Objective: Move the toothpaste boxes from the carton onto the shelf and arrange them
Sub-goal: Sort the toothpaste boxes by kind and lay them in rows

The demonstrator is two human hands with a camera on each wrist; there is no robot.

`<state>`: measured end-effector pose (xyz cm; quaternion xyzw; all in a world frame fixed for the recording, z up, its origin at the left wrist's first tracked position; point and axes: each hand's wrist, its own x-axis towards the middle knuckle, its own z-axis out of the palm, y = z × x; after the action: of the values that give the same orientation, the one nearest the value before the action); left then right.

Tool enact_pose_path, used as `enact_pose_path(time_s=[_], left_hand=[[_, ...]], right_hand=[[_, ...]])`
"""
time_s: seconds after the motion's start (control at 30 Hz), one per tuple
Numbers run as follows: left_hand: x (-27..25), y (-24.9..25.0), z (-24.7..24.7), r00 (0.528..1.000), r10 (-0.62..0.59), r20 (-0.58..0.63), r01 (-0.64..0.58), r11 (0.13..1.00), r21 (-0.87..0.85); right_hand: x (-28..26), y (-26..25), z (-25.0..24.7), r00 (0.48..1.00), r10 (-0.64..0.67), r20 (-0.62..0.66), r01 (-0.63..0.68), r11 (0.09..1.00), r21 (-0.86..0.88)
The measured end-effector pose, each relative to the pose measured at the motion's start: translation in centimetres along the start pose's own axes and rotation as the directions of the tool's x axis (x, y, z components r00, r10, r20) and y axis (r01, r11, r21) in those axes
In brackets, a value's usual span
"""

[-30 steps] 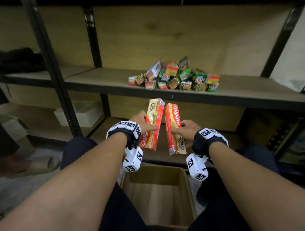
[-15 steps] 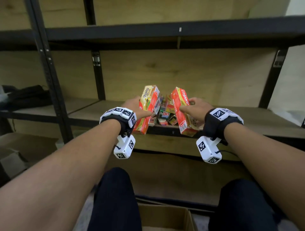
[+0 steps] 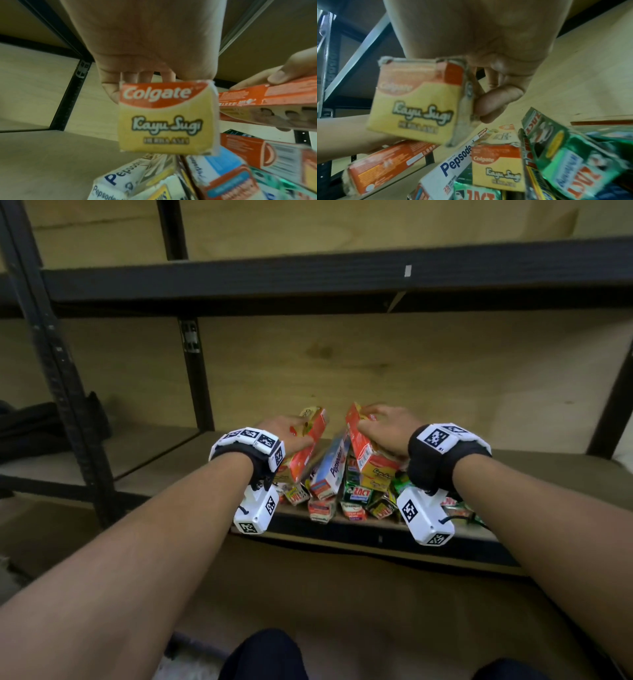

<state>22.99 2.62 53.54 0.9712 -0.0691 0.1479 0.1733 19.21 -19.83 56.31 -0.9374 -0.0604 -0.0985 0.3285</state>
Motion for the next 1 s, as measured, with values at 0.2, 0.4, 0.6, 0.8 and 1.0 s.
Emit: enact_pose_path(time_s=[0.2,0.4,0.6,0.8,1.0], left_hand=[[3.8,-2.1,3.0,0.997,-0.01,0.072,0.006,0.998,0.06],[5.5,-3.9,6.2,0.983,-0.061,0.171,0.052,0.997,0.06],[5.4,-4.7,6.8,0.976,-0.082,0.2,0.082,0.997,0.008],[4.2,-3.2,4.8,0.978,-0.055,0.202,0.047,0.998,0.046],[2.4,-1.2,2.3,0.984,0.0,0.179,-0.014,0.997,0.078]], right_hand=[[4.3,0.0,2.7,0.999,0.016,0.05,-0.004,0.976,-0.217],[6.1,0.8,4.7,0.994,0.066,0.093,-0.039,0.962,-0.271],[6.6,1.4,5.8,0.994,0.066,0.088,-0.038,0.957,-0.288],[5.1,1.2,4.4,0.994,0.032,0.107,0.0,0.958,-0.287],[1.9,1.1,1.5,0.995,0.036,0.09,-0.018,0.982,-0.188]])
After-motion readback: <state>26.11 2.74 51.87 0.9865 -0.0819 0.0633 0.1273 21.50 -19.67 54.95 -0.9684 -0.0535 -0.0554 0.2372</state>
